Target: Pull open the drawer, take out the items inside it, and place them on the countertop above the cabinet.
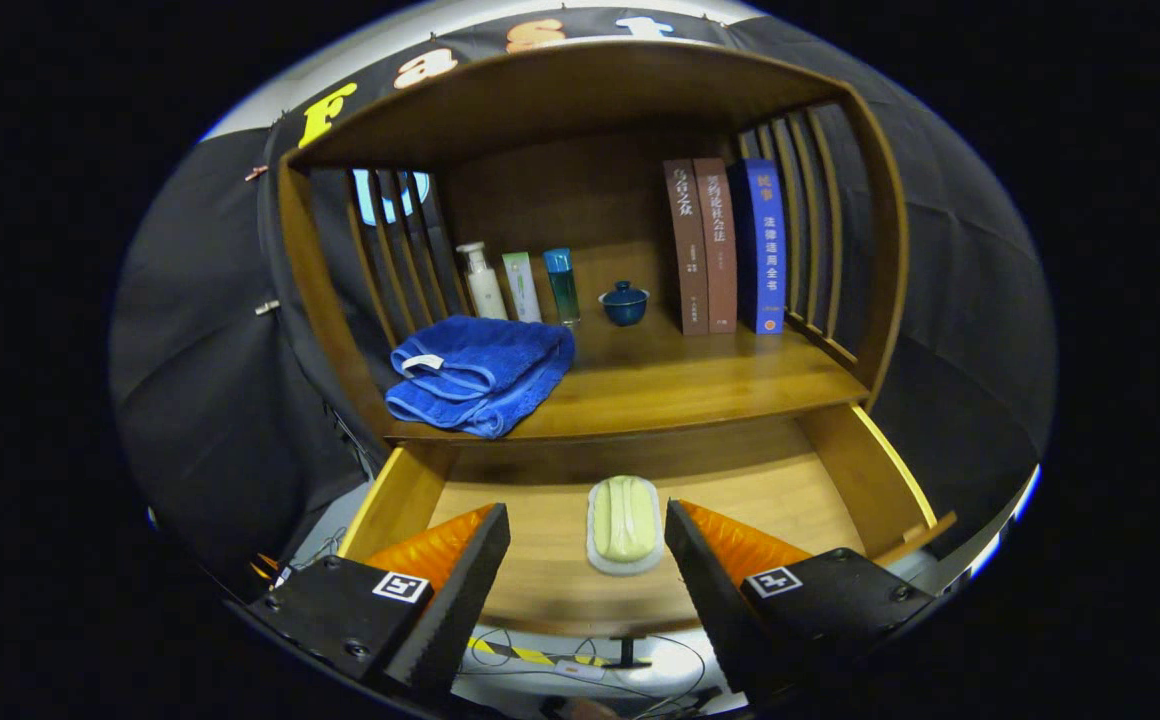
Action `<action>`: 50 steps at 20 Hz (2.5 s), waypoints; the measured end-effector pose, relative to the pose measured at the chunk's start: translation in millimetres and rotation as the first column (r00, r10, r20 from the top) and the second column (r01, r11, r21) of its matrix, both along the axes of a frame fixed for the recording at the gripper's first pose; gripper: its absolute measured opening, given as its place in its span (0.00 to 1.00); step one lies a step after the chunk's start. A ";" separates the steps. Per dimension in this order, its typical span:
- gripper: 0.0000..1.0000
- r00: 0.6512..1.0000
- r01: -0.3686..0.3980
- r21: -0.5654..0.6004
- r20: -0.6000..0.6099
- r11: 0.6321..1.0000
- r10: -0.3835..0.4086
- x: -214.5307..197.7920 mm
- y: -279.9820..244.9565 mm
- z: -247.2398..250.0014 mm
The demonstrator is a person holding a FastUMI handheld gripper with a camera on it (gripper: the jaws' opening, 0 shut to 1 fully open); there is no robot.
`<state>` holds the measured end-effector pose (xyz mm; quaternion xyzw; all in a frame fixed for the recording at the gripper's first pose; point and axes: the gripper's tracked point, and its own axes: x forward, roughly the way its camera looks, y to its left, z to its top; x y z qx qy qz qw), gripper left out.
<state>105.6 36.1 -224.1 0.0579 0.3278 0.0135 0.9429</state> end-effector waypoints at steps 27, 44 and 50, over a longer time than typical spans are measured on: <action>0.22 0.842 -0.035 -0.032 -0.539 0.999 0.012 59.1 -8.7 -145.2; 0.22 0.998 0.006 0.017 -0.058 1.000 -0.005 95.2 -13.7 26.8; 0.22 0.992 0.016 0.003 -0.129 1.000 -0.016 172.8 -17.2 11.3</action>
